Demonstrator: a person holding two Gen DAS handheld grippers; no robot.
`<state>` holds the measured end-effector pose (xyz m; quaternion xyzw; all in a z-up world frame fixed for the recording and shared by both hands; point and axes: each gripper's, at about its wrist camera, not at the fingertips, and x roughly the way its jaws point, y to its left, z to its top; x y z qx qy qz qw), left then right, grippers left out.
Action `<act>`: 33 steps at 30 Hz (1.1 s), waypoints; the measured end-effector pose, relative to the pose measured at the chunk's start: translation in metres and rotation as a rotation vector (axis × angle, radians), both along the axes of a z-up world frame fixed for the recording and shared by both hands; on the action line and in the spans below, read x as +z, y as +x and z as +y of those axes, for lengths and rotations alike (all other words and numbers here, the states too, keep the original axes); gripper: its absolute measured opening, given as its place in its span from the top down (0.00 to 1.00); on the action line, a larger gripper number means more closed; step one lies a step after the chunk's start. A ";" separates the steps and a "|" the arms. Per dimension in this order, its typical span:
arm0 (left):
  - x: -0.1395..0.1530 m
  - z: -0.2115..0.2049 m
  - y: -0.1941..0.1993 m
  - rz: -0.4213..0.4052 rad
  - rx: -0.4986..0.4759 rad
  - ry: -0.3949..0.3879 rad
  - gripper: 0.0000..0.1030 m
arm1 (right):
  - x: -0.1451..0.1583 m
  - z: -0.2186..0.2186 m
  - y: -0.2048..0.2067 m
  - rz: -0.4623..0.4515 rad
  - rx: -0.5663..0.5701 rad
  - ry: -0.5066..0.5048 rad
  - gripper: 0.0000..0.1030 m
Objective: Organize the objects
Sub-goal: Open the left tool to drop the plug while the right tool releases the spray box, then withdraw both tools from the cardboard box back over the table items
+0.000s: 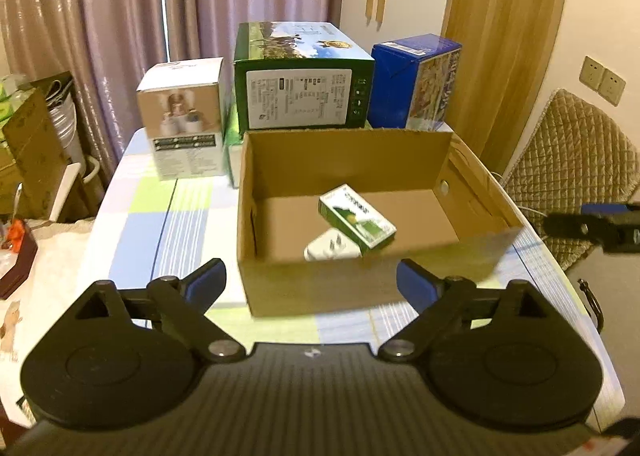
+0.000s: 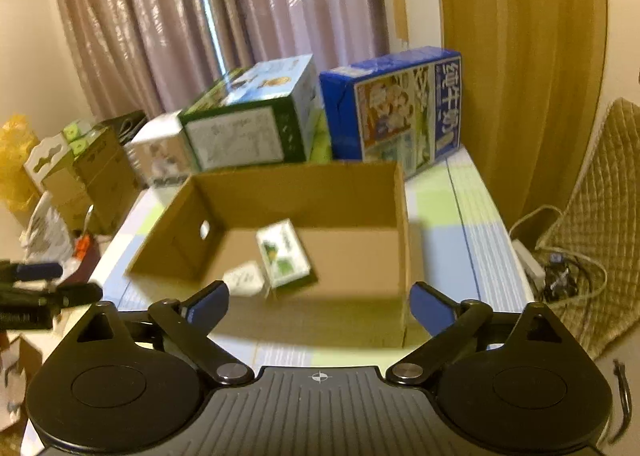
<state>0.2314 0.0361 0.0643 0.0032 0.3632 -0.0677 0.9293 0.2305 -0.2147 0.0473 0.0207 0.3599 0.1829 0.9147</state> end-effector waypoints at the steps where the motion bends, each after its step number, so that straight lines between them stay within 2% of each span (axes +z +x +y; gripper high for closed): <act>1: 0.001 0.000 -0.012 -0.003 0.003 -0.001 0.11 | -0.001 -0.003 -0.012 0.003 -0.002 0.006 0.06; 5: 0.001 0.002 -0.055 -0.008 0.014 -0.011 0.05 | -0.010 -0.014 -0.061 0.025 -0.010 0.031 0.02; 8: -0.001 0.002 -0.085 -0.022 0.024 0.016 0.02 | -0.017 -0.018 -0.100 0.013 0.005 0.025 0.02; 16: -0.016 0.000 -0.149 -0.021 0.060 0.028 0.01 | -0.044 -0.031 -0.178 0.048 -0.011 0.073 0.02; 22: -0.035 0.005 -0.180 0.004 0.091 0.046 0.01 | -0.055 -0.031 -0.202 0.061 -0.002 0.048 0.02; 26: -0.044 0.013 -0.189 0.028 0.109 0.013 0.01 | -0.058 -0.027 -0.208 0.063 0.002 0.052 0.02; 33: -0.047 0.018 -0.189 0.031 0.102 0.027 0.01 | -0.058 -0.016 -0.209 0.034 0.023 0.046 0.02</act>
